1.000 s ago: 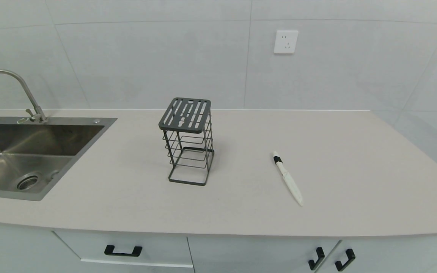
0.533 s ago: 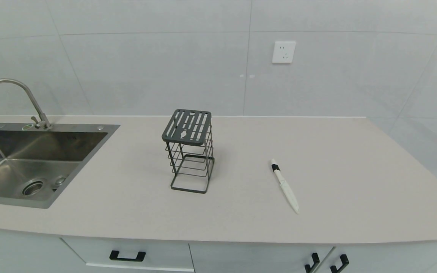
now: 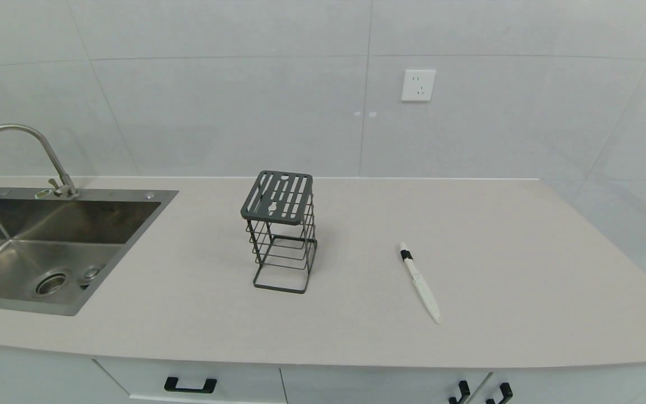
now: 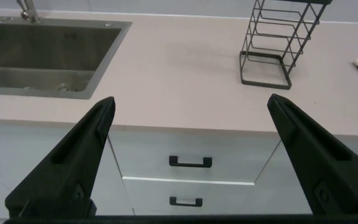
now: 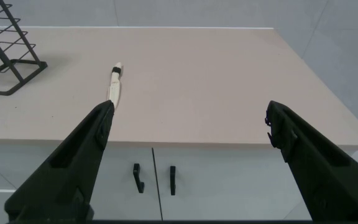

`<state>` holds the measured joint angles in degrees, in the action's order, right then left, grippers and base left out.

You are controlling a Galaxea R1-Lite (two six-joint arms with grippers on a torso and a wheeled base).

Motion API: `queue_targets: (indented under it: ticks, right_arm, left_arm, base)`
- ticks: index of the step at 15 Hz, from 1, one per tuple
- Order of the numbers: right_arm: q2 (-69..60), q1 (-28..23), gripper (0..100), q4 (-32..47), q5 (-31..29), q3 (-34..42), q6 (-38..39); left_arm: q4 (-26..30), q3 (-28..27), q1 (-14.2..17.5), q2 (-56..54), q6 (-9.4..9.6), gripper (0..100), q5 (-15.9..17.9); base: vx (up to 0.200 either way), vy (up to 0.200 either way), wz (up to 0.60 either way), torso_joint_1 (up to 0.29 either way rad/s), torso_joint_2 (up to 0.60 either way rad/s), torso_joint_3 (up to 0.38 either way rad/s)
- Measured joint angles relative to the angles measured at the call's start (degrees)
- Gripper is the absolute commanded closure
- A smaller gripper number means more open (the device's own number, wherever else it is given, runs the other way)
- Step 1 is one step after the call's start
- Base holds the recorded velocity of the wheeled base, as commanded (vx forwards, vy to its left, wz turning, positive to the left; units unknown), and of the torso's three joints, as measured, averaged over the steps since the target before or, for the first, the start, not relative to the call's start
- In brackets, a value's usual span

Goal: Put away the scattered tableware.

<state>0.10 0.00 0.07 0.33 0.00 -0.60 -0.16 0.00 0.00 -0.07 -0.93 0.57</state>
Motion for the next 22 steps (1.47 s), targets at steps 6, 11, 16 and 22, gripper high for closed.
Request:
queue_targets:
  ticks: [6, 11, 16, 22]
  right_arm:
    - [0.0, 0.0, 0, 0.0, 0.0, 0.0, 0.0]
    - [0.0, 0.0, 0, 0.0, 0.0, 0.0, 0.0]
    - [0.0, 0.0, 0, 0.0, 0.0, 0.0, 0.1]
    - [-0.1, 0.0, 0, -2.3, 2.9, 0.0, -0.2]
  left_arm:
    - [0.0, 0.0, 0.0, 0.0, 0.50, 0, 0.2]
    - [0.0, 0.0, 0.0, 0.0, 0.60, 0, 0.2]
    - [0.0, 0.0, 0.1, 0.0, 0.57, 0, 0.2]
    - [0.0, 0.0, 0.0, 0.0, 0.68, 0, -0.1]
  base:
    - [0.000, 0.000, 0.00, 0.283, -0.04, 0.240]
    - [0.000, 0.000, 0.00, 0.213, -0.06, 0.153]
    - [0.000, 0.000, 0.00, 0.000, 0.00, 0.000]
    - [0.000, 0.000, 0.00, 0.000, 0.00, 0.000]
